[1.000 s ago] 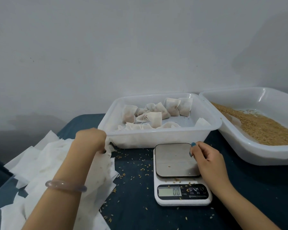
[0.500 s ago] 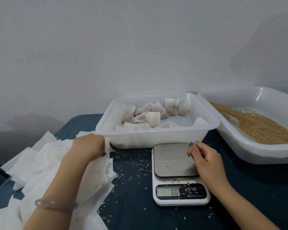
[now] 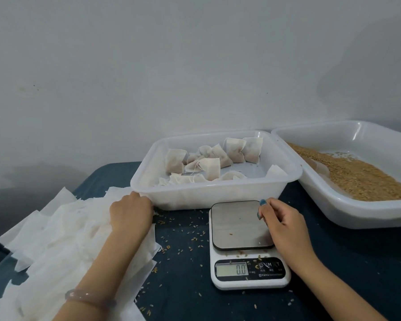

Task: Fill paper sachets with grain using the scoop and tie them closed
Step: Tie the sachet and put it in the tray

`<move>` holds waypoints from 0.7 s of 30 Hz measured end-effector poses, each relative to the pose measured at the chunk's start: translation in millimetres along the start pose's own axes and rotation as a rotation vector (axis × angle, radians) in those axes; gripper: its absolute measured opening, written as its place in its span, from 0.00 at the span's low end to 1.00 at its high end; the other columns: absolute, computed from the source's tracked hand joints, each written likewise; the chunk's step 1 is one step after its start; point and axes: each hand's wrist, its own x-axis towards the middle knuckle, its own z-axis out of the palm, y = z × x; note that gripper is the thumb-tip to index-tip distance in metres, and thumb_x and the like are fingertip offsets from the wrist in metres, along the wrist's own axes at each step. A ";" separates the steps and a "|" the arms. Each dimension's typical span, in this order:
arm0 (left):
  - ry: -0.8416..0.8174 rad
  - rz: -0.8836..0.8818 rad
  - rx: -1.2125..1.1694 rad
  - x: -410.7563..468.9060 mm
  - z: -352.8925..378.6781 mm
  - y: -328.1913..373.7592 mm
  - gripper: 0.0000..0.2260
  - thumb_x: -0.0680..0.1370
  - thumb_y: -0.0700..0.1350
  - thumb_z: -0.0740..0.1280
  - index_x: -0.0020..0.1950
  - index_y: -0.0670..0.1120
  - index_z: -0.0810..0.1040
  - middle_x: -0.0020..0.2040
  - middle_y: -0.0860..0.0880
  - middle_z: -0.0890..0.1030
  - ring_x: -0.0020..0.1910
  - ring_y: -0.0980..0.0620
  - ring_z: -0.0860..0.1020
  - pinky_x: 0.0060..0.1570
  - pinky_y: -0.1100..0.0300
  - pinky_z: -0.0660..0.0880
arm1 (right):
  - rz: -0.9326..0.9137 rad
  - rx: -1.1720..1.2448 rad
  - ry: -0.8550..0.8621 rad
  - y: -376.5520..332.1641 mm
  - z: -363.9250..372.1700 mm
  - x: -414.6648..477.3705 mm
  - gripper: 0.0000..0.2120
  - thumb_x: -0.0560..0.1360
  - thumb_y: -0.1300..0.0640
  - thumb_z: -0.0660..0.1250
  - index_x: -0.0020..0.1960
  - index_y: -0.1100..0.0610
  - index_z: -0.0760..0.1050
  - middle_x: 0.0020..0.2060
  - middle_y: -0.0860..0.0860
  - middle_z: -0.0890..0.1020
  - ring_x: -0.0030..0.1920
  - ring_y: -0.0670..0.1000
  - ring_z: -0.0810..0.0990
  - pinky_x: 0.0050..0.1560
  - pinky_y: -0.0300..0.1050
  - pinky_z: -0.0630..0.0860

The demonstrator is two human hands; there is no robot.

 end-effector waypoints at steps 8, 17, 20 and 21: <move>-0.046 0.138 -0.278 -25.1 -23.8 7.7 0.13 0.82 0.53 0.57 0.55 0.57 0.82 0.50 0.54 0.82 0.49 0.50 0.79 0.41 0.58 0.72 | 0.013 0.011 -0.001 -1.6 -0.8 -0.7 0.19 0.80 0.59 0.64 0.30 0.48 0.70 0.22 0.44 0.70 0.26 0.43 0.68 0.30 0.34 0.65; 0.164 0.215 -1.370 -46.5 -72.4 63.2 0.12 0.84 0.41 0.59 0.55 0.57 0.78 0.41 0.57 0.82 0.41 0.60 0.78 0.45 0.61 0.77 | 0.020 0.145 -0.071 -11.5 -4.2 0.8 0.10 0.80 0.53 0.65 0.41 0.50 0.80 0.32 0.47 0.81 0.30 0.41 0.75 0.32 0.31 0.70; -0.062 0.065 -1.839 -49.1 -68.0 91.4 0.11 0.84 0.40 0.59 0.59 0.53 0.76 0.46 0.50 0.84 0.44 0.55 0.83 0.41 0.60 0.80 | 0.027 0.226 -0.168 -15.8 -3.7 -0.8 0.10 0.76 0.44 0.64 0.47 0.47 0.81 0.40 0.47 0.84 0.35 0.44 0.79 0.34 0.35 0.73; -0.093 0.039 -1.939 -50.3 -66.1 98.3 0.11 0.84 0.38 0.59 0.61 0.51 0.75 0.48 0.47 0.84 0.46 0.54 0.83 0.41 0.61 0.80 | 0.031 0.224 -0.200 -16.0 -2.8 -1.2 0.11 0.75 0.42 0.64 0.49 0.46 0.81 0.42 0.46 0.85 0.37 0.44 0.81 0.35 0.36 0.73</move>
